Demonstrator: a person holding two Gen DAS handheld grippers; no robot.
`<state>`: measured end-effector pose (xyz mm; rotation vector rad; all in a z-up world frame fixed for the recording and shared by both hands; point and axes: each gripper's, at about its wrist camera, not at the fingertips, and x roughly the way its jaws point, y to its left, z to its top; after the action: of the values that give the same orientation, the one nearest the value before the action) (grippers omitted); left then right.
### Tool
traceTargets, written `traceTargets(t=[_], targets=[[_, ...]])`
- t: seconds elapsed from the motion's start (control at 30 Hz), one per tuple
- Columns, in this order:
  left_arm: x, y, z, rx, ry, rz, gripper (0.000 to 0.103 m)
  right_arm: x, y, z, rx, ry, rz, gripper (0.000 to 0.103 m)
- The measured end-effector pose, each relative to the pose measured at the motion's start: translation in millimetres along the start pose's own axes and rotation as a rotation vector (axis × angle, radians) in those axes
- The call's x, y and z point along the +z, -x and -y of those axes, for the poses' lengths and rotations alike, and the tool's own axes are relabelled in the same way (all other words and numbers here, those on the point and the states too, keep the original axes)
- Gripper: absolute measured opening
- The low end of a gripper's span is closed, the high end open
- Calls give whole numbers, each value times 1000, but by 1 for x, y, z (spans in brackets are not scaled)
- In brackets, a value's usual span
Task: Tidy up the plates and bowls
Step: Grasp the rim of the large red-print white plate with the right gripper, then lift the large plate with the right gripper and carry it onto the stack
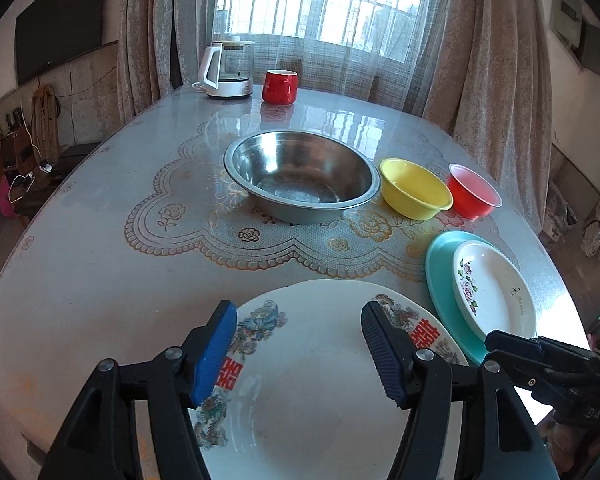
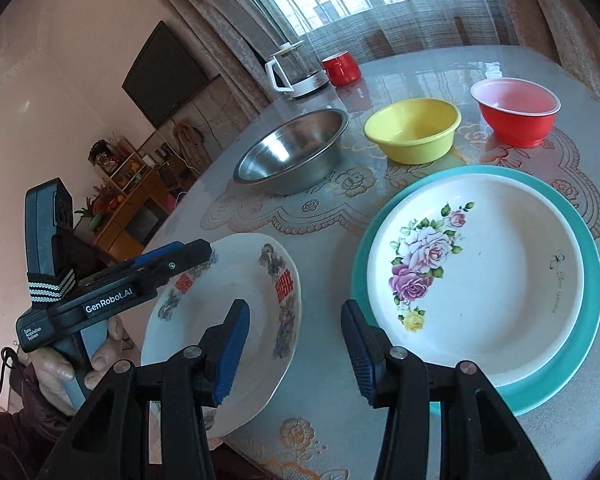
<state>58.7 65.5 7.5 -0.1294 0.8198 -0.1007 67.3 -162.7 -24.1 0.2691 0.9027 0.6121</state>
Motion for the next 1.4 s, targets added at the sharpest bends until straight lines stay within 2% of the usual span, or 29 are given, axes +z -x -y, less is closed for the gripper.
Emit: traceTargets(t=[0.13,0.37,0.47,0.63,0.97,1.07,1.23,1.4], targets=[[-6,7,-25,20,26,18,68,-4,-11,-8,-41,27,-39,48],[-28,14,-64,2,76,8,67,-10,-22,-22,-97,112,-55,48],[-37,16,-73,5,86,-2,67,-13,-25,-24,-92,128,-63,48],[-48,14,-87,-44,162,-25,67,-15,-31,-27,-75,134,-74,48],[-60,3,-74,-90,110,-55,64,-20,-43,-33,-78,152,-89,50],[-62,-2,-69,-95,93,-68,59,-21,-46,-33,-65,151,-93,50],[-61,-5,-62,-87,56,-74,43,-24,-50,-29,-40,140,-86,50],[-60,-8,-56,-79,23,-70,41,-24,-51,-25,-16,126,-70,50]])
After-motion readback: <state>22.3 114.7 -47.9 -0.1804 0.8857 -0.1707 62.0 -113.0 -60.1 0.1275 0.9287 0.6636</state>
